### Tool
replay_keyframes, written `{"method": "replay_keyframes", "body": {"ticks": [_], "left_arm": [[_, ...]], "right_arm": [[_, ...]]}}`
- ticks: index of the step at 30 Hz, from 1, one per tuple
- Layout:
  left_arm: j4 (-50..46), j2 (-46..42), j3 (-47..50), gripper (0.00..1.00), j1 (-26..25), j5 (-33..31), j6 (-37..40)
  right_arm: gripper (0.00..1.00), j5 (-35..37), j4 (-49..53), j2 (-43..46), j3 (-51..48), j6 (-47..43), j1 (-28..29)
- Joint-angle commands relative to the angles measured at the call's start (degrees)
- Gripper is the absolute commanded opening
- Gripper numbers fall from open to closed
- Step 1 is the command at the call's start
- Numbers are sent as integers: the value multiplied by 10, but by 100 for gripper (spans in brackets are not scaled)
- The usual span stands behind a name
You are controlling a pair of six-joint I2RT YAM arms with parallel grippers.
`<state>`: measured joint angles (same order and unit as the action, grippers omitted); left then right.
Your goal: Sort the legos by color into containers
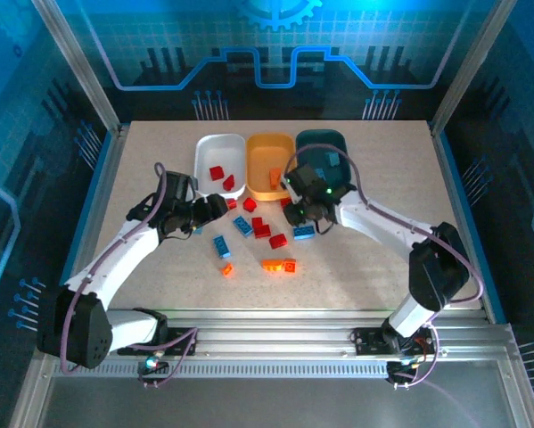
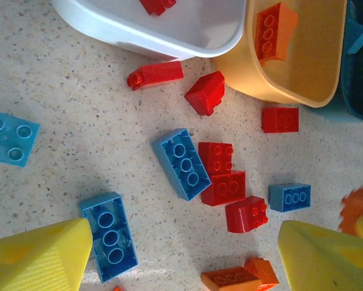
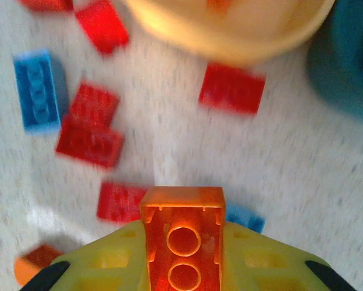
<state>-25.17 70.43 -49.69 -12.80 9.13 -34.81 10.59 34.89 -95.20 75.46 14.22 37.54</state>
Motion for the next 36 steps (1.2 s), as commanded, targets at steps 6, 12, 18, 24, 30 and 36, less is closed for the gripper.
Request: {"method": "replay_keyframes", "body": {"ticks": [6,12,18,24,30,36], "left_arm": [[15,-35,35,82,2,36,-27],[-7,-57,47,82,2,35,-17],[-11,-66,49,83,3,38,-13],[-8,-60,43,84,3,37,-16],[-46,-34,47,83,3,-48,-43],[-46,36,16,80,4,-151,-45]], "right_arm": [[28,-21,1,-210,235,-44,-63],[30,-37,43,-326,387,-52,-81],[53,-42,76,-367,460,-61,-78],[55,-19,73,-300,427,-56,-71],[59,1,-16,-134,194,-1,-48],[60,-20,-77,-17,-4,56,-8]]}}
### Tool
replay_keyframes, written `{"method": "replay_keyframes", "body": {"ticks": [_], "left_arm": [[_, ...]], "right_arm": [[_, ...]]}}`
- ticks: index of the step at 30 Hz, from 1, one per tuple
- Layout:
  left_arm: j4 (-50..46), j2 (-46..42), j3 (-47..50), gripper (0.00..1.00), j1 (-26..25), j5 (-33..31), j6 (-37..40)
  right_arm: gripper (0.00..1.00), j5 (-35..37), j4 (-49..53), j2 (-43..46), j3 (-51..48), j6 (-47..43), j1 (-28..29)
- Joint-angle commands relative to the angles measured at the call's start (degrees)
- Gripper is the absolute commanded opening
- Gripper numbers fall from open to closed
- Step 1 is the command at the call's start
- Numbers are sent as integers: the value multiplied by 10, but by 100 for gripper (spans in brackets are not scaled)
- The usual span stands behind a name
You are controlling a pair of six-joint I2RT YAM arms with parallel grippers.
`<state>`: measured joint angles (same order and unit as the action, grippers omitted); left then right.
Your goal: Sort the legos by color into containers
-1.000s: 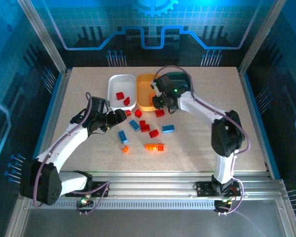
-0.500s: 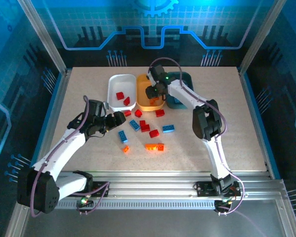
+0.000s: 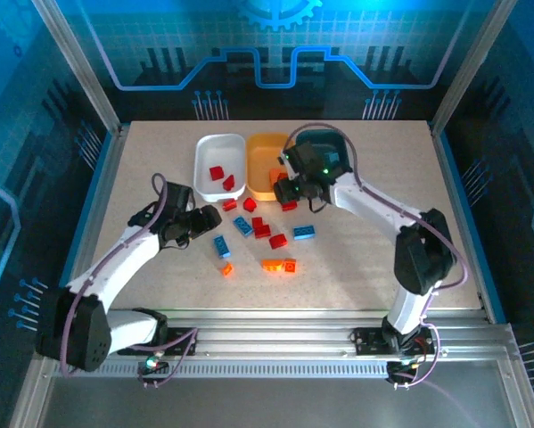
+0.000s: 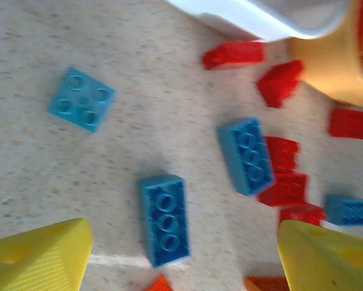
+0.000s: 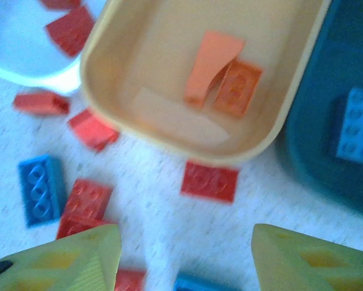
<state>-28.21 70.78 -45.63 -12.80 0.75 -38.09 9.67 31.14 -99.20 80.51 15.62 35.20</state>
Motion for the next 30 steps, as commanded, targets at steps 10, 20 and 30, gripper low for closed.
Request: {"method": "replay_keyframes", "body": {"ticks": [10,20,30], "left_arm": [[5,136,-52,77,5,-113,24],[37,88,-5,77,4,-30,0],[7,14,-7,79,4,-18,14]], "right_arm": [[70,41,-14,80,-202,106,34],[73,-79,-97,79,-287,205,33],[73,-36,-95,-22,-197,185,9]]}}
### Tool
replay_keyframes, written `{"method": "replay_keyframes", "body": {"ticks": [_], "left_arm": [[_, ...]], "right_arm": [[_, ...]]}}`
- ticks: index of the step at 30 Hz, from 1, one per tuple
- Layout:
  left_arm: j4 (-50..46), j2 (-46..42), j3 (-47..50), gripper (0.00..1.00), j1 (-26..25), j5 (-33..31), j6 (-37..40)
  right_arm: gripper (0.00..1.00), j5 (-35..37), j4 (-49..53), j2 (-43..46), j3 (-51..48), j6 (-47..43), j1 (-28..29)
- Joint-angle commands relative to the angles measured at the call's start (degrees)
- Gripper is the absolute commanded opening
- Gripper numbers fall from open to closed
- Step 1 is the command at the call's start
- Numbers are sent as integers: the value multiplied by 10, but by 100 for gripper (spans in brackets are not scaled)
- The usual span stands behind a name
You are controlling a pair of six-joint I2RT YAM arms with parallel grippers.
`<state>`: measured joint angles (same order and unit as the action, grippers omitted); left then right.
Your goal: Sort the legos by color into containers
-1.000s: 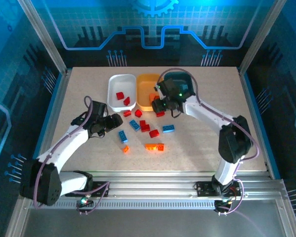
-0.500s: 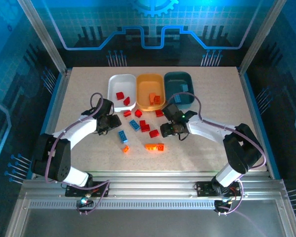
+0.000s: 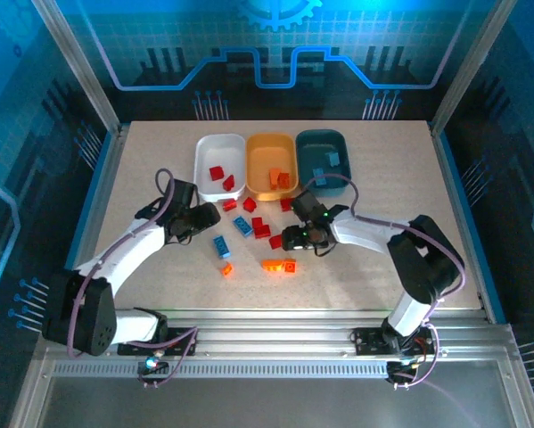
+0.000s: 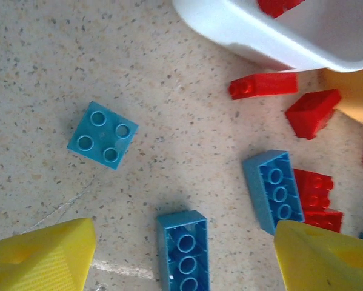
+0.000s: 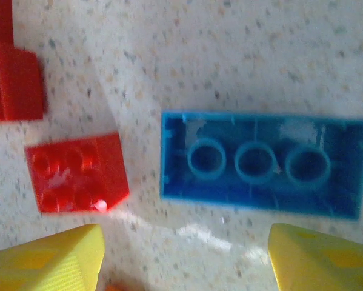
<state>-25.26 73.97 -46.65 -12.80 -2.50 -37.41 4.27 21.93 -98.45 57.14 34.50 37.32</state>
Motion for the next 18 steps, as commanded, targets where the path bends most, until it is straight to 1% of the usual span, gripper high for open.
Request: {"method": "replay_keyframes", "body": {"ticks": [1,3,5,9,11,14,17,18], "left_arm": [[-24,-22,3,79,4,15,9],[-25,-29,6,79,4,17,9],[-25,-37,10,79,4,19,11],[-26,-48,17,79,4,20,13],[-27,-51,19,80,4,20,15],[-27,-54,19,80,4,21,15],[-27,-57,19,80,4,25,15],[-28,-58,19,80,4,26,14]], "right_arm": [[73,20,-6,-39,45,-7,-17],[73,24,-12,-54,62,-11,-22],[73,44,-1,-71,87,-17,-24],[72,52,10,-103,127,-22,-31],[71,59,19,-119,144,-22,-30],[66,82,31,-136,159,-20,-25],[58,110,45,-149,165,-27,-17],[54,123,51,-152,165,-30,-14]]}}
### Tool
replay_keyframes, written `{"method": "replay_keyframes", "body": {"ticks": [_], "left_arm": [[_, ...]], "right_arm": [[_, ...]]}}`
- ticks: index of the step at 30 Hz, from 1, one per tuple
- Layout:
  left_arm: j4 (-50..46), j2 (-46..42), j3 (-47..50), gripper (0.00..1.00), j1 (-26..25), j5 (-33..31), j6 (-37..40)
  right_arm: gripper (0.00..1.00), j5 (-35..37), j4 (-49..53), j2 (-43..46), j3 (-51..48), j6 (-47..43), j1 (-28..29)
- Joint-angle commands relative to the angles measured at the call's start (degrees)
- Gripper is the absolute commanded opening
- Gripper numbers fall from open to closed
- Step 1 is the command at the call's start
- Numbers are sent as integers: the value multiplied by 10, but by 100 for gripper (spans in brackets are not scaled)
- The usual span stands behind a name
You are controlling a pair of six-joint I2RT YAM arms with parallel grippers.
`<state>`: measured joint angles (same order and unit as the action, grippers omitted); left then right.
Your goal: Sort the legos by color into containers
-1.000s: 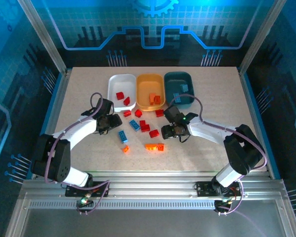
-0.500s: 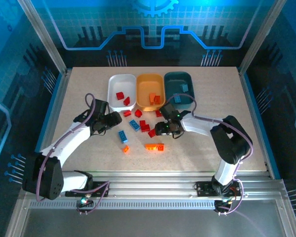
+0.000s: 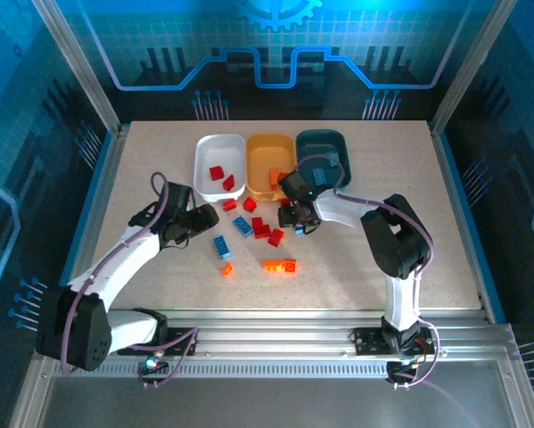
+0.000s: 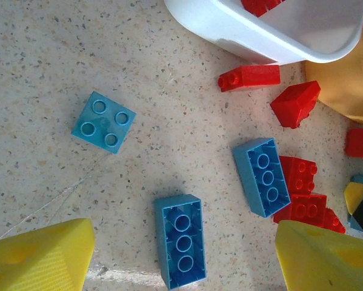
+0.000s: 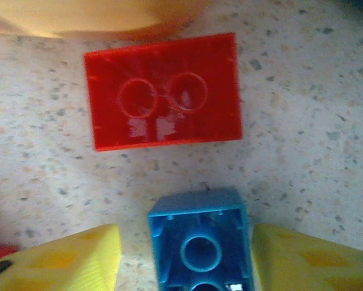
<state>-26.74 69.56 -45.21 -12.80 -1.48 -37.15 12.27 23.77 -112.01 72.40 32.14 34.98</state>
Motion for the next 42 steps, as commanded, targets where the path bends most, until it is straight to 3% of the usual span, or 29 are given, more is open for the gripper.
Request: {"method": "replay_keyframes", "body": {"ticks": [1,3,5,9,13,19,25,29,32,38,42], "left_arm": [[-12,-16,5,80,4,17,12],[-12,-18,4,80,4,20,10],[-9,-20,3,80,4,28,7],[-5,-28,-2,78,-4,44,4],[-6,-16,-30,78,-86,6,38],[21,61,-65,78,-186,4,54],[6,148,-114,76,-242,17,71],[3,178,-135,76,-253,23,78],[-4,206,-158,76,-257,36,84],[-36,276,-222,75,-280,22,100],[-73,327,-269,73,-291,-12,107]], "right_arm": [[47,58,36,-16,10,-8,13],[32,77,37,-6,1,-11,17],[25,94,32,21,-12,-17,25],[23,153,62,117,-11,-56,50],[23,185,67,153,19,-120,12],[24,92,69,32,144,-161,-122],[25,76,132,-107,312,-189,-161],[36,93,159,-149,374,-195,-166],[52,84,163,-155,390,-200,-166],[58,78,150,-100,352,-200,-164],[60,59,111,-5,248,-180,-155]]}}
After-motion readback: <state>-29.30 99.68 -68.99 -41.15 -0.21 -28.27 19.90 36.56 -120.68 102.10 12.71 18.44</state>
